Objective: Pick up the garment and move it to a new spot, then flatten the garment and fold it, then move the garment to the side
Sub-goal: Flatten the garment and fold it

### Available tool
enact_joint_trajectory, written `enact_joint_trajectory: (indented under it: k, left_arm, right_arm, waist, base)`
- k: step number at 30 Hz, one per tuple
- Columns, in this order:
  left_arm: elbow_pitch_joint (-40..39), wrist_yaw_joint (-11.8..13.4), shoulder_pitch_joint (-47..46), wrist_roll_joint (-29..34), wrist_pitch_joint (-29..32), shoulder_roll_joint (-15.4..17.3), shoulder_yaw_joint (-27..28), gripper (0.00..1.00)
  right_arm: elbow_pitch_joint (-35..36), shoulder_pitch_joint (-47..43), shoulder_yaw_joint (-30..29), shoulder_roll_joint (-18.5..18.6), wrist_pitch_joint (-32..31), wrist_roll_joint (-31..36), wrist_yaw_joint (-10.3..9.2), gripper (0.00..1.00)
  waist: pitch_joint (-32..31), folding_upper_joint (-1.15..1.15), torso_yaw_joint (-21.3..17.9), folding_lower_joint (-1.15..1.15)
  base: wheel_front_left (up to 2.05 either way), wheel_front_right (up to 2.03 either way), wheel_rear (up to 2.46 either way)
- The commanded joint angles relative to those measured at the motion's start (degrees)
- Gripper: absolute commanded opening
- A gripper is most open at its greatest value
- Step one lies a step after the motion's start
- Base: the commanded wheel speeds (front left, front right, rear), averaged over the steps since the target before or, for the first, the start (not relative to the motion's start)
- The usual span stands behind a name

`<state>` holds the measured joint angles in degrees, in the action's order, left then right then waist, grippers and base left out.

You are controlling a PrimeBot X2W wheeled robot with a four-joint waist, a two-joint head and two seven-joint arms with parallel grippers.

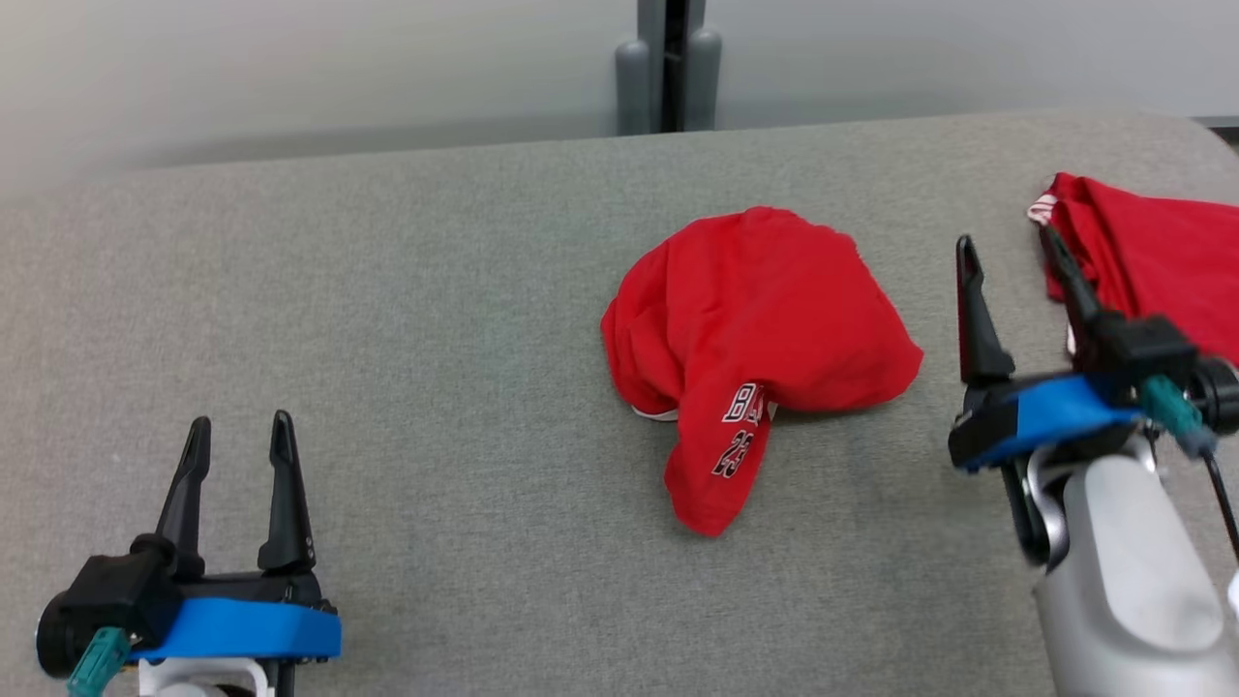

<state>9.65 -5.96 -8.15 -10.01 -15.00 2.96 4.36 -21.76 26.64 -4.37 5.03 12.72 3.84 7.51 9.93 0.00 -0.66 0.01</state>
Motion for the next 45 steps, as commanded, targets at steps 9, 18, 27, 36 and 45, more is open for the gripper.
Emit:
enact_joint_trajectory:
  k: [9,18,27,36,45]
  left_arm:
    - [0.2,-0.3,-4.2,-0.8,-0.2,0.0,-1.9,1.0]
    - [0.5,0.1,-5.9,-1.7,-0.2,0.0,-2.5,1.0]
    - [1.0,0.3,-6.2,-1.8,-0.2,0.0,-3.0,1.0]
    - [1.2,0.4,-4.4,-1.6,-0.2,0.0,-2.2,1.0]
    - [1.2,0.6,-2.7,-1.2,-0.2,0.0,-2.1,1.0]
  right_arm:
    - [-18.8,10.2,-1.3,3.9,-4.2,2.1,-0.05,1.0]
    - [-34.0,13.2,-1.5,4.3,-2.4,3.1,-0.05,1.0]
    - [-40.4,15.2,0.0,2.0,0.2,2.3,0.05,0.0]
    - [-38.6,15.3,-1.6,6.2,2.4,0.1,-0.05,0.0]
    - [-26.0,11.4,-7.7,10.6,2.5,0.3,-0.04,0.0]
  waist:
    - [5.8,0.0,4.8,-0.01]
    - [8.2,0.0,6.2,-0.01]
    - [7.9,0.0,6.2,-0.01]
    - [4.9,0.0,4.0,-0.01]
    - [2.1,0.0,2.1,-0.01]
  base:
    - [0.0,0.0,0.0]
    - [0.0,0.0,0.0]
    - [0.0,0.0,0.0]
    - [0.0,0.0,0.0]
    - [0.0,0.0,0.0]
